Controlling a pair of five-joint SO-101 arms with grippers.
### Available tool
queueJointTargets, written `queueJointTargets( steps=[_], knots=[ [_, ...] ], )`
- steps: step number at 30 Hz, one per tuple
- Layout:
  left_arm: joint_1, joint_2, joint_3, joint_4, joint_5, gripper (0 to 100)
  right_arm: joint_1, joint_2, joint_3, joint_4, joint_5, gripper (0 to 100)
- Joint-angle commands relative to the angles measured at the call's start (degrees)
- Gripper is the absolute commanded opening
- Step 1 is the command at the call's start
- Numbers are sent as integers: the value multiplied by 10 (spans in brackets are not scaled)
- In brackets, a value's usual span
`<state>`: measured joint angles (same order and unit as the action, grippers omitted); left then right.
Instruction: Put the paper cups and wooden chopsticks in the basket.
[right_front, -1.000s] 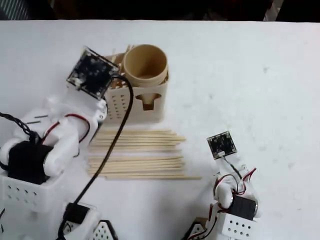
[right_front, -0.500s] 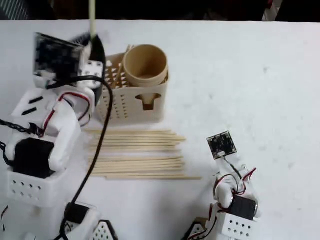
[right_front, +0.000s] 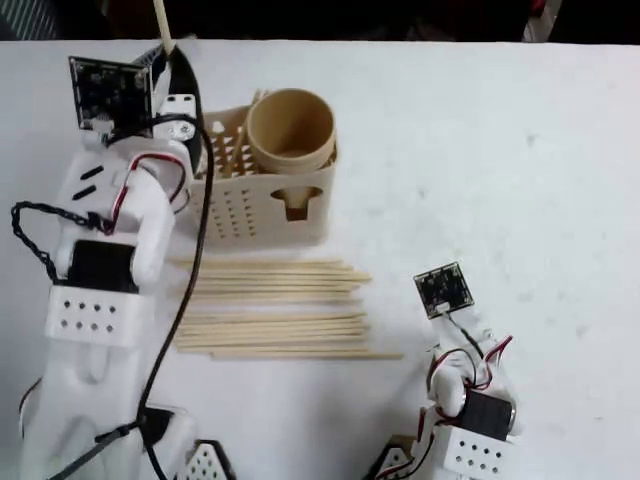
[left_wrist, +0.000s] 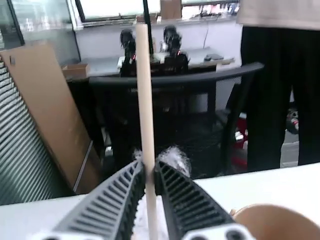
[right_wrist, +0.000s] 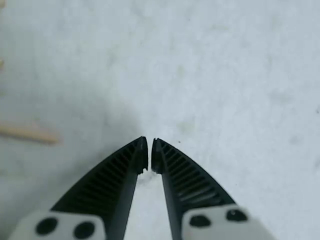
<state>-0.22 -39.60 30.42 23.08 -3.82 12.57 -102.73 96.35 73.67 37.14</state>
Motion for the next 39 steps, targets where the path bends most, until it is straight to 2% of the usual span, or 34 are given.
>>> queueJointTargets(
  steps=[1,5,8,11,15,21,25,27,31,34,37,39],
  knots=[
    [-9,2,-4,18,6,28,2,-6,5,1,4,33],
    [-8,2,-24,84,6,33,2,-6,5,1,4,33],
    [-8,2,-55,136,6,87,2,-6,5,1,4,33],
    [-9,2,-100,204,40,135,2,-6,5,1,4,33],
    [-9,2,-168,283,69,128,2,-6,5,1,4,33],
    [-9,2,-232,325,69,128,2,-6,5,1,4,33],
    [13,2,-254,393,64,128,2,-6,5,1,4,33],
    [45,2,-262,444,22,128,2,-6,5,1,4,33],
    [135,2,-258,564,-124,126,2,-6,5,1,4,33],
    [183,3,-254,653,-185,79,2,-6,5,1,4,33],
    [246,7,-196,697,-273,37,2,-6,5,1,4,33],
    [289,7,-114,691,-323,36,2,-6,5,1,4,33]
  ],
)
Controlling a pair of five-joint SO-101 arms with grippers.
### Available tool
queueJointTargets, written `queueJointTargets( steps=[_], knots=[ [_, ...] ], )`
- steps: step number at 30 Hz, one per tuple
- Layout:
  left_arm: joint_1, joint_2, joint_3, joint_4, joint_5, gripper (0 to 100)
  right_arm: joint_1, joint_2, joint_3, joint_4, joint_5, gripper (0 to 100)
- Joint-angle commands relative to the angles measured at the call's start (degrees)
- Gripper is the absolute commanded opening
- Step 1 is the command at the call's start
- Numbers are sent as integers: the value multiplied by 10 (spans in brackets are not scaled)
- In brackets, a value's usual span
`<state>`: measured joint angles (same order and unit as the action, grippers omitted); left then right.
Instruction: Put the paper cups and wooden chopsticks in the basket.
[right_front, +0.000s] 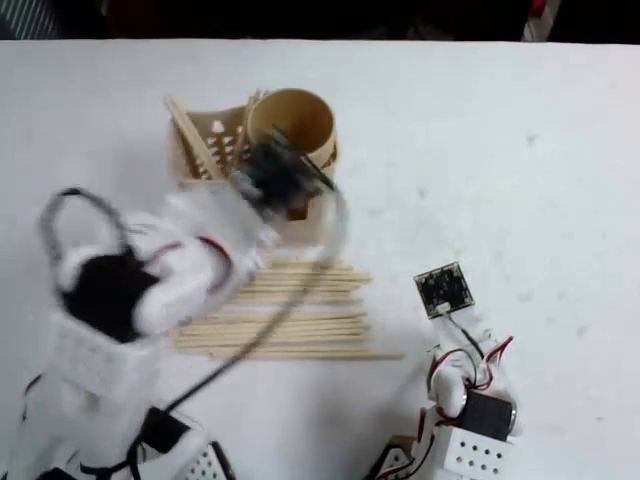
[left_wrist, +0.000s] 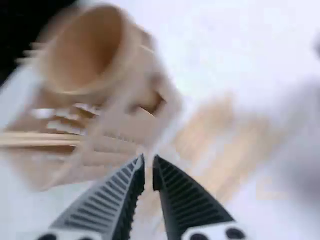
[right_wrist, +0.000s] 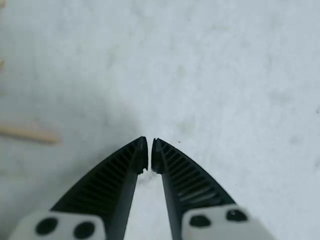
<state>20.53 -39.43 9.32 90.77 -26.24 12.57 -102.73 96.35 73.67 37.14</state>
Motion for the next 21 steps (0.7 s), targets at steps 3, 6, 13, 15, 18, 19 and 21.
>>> queueJointTargets(
  steps=[3,6,13,15,18,19,21],
  knots=[
    [122,6,244,-65,-142,37,2,-6,5,1,4,33],
    [125,7,375,-208,-142,74,2,-6,5,1,4,33],
    [113,6,480,-319,-143,127,2,-6,5,1,4,33],
    [116,7,484,-319,-142,127,2,-6,5,1,4,33],
    [116,13,510,-362,-121,131,2,-6,5,1,4,33],
    [115,23,517,-377,-116,131,2,-6,5,1,4,33],
    [116,61,513,-389,-111,131,2,-6,5,1,4,33]
  ],
)
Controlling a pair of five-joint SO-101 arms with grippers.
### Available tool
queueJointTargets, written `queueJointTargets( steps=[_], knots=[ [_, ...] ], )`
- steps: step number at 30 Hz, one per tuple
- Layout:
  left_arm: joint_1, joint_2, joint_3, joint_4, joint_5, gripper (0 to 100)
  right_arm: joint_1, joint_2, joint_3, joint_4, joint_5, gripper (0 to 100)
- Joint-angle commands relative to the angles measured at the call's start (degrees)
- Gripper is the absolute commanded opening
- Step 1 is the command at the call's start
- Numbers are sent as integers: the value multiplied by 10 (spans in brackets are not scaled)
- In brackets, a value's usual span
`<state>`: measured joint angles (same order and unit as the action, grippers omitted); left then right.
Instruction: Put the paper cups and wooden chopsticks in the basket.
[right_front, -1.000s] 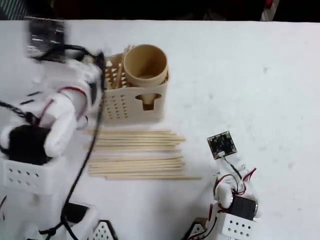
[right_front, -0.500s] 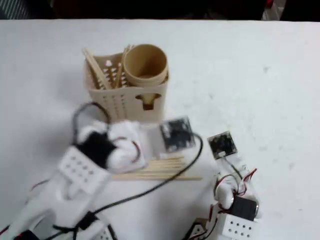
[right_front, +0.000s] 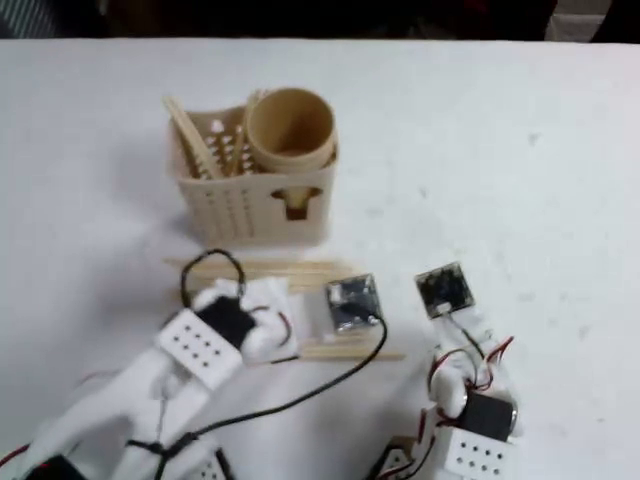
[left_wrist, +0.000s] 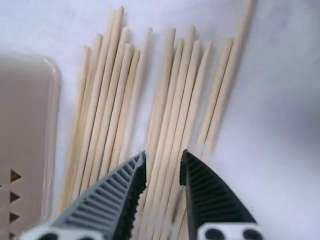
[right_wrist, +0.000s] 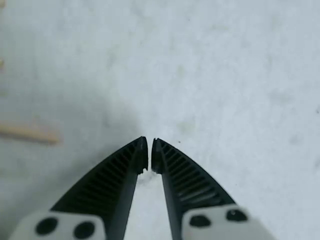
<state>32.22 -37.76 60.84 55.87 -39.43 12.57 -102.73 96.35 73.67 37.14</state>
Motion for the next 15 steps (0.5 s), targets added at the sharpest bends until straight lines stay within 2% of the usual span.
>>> queueJointTargets(
  steps=[1,6,15],
  knots=[
    [0,67,-11,-40,21,130,2,-6,5,1,4,33],
    [0,164,-57,-39,22,128,2,-6,5,1,4,33],
    [0,177,-78,-39,38,128,2,-6,5,1,4,33]
  ],
)
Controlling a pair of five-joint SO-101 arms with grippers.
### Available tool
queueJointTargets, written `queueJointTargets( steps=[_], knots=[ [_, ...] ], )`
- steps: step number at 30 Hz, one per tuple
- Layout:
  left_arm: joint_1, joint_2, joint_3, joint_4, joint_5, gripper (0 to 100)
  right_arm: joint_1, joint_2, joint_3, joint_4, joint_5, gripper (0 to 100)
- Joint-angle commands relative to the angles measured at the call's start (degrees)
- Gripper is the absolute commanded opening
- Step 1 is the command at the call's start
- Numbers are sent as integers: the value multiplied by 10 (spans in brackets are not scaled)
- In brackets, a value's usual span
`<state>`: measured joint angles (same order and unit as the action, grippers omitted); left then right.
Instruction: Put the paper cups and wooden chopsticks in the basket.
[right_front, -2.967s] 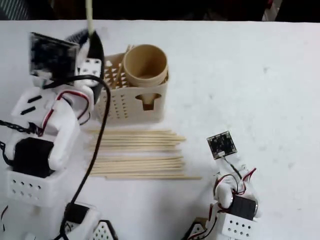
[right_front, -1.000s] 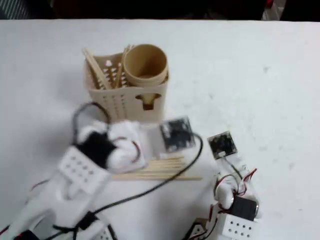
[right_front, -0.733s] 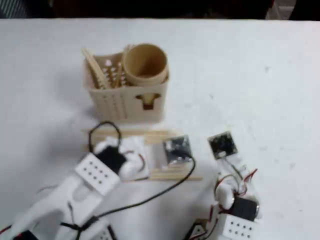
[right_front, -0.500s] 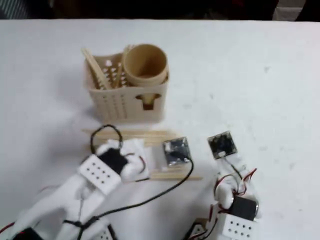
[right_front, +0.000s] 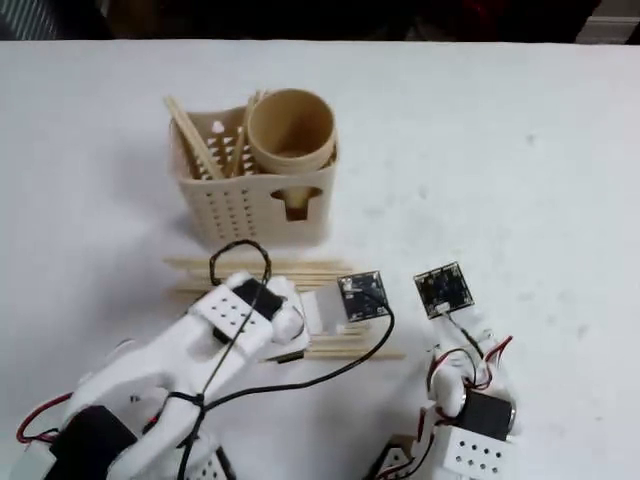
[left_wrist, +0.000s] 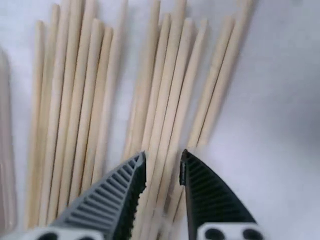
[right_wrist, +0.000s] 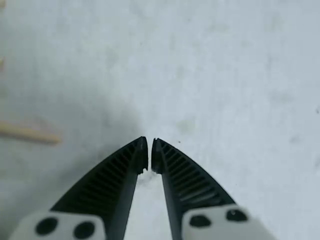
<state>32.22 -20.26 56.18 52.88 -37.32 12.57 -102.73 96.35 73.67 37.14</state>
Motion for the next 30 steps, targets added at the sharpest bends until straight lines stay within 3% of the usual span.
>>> queueJointTargets(
  steps=[1,12,24,30],
  knots=[
    [0,2,-33,-9,17,128,2,-6,5,1,4,33],
    [0,11,-31,12,16,128,2,-6,5,1,4,33],
    [-5,190,-135,66,16,126,-13,-6,5,1,4,33],
    [-5,194,-137,66,16,22,-21,-6,5,1,4,33]
  ],
)
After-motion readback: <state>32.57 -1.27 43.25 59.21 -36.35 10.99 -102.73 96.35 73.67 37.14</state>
